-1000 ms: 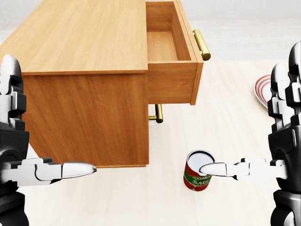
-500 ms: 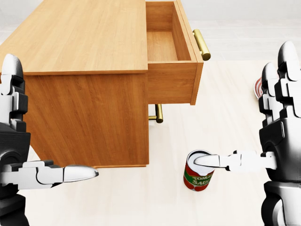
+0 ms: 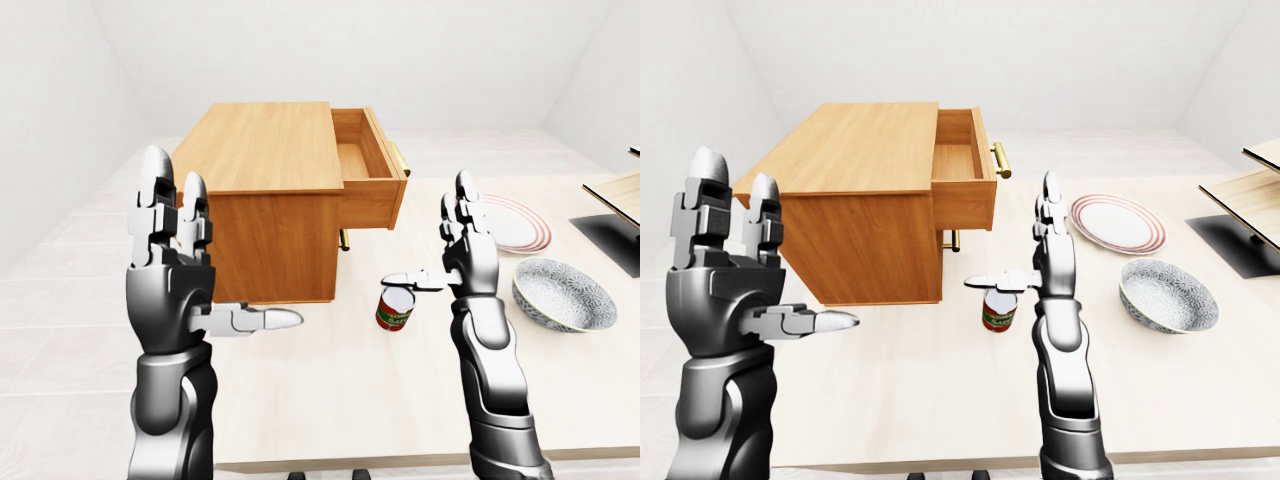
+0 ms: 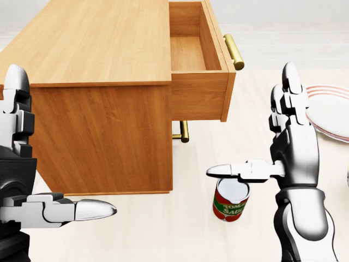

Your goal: Close the top drawer of the cabinet.

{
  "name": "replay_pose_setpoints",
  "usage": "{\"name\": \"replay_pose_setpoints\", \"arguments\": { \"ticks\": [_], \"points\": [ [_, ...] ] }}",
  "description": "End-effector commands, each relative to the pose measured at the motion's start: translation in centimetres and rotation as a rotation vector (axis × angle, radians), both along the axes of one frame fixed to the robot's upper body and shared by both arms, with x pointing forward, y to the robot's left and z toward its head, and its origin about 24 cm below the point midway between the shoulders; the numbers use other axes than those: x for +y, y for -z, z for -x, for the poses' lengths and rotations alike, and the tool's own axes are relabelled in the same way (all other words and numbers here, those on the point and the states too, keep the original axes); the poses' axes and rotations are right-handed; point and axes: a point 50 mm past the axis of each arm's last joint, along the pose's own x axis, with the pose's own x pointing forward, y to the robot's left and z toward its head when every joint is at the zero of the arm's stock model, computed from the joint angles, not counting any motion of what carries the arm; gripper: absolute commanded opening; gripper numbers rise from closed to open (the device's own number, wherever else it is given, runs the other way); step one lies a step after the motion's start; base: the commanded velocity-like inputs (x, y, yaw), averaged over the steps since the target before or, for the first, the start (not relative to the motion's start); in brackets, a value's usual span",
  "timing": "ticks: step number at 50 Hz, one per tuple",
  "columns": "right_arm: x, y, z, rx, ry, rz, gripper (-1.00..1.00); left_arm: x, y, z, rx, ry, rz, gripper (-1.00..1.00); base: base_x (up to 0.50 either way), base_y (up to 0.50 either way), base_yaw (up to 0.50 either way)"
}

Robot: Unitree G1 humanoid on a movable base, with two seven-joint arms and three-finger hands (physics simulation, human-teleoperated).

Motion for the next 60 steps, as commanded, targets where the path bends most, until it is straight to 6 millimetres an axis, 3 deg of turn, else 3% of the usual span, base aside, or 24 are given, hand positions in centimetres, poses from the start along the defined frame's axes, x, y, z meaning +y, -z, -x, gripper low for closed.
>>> {"name": "replay_pose_setpoints", "arguments": {
  "ticks": [1, 11, 15, 40, 52, 60],
  "points": [
    [0.7, 1.1, -2.2, 0.067, -0.001, -0.015, 1.00, -0.3, 0.5, 0.1, 0.026, 0.009, -0.001, 1.00, 0.00, 0.00, 0.00],
    [1.6, 2.3, -3.3, 0.133, -0.023, -0.030, 1.00, -0.7, 1.4, -0.1, 0.069, 0.018, -0.007, 1.00, 0.00, 0.00, 0.00],
    [1.7, 1.9, -3.1, 0.114, -0.020, -0.018, 1.00, -0.7, 2.1, -0.4, 0.107, 0.019, -0.011, 1.00, 0.00, 0.00, 0.00],
    [1.8, 1.6, -3.2, 0.101, -0.020, -0.014, 1.00, -0.7, 1.9, -0.3, 0.099, 0.021, -0.011, 1.00, 0.00, 0.00, 0.00],
    [3.2, 2.6, -5.8, 0.189, -0.070, 0.005, 1.00, -0.7, 2.1, -0.2, 0.106, 0.022, -0.021, 1.00, 0.00, 0.00, 0.00],
    [3.6, 1.3, -5.9, 0.138, -0.084, 0.003, 1.00, -0.8, 2.2, -0.3, 0.113, 0.024, -0.024, 1.00, 0.00, 0.00, 0.00]
  ]
}}
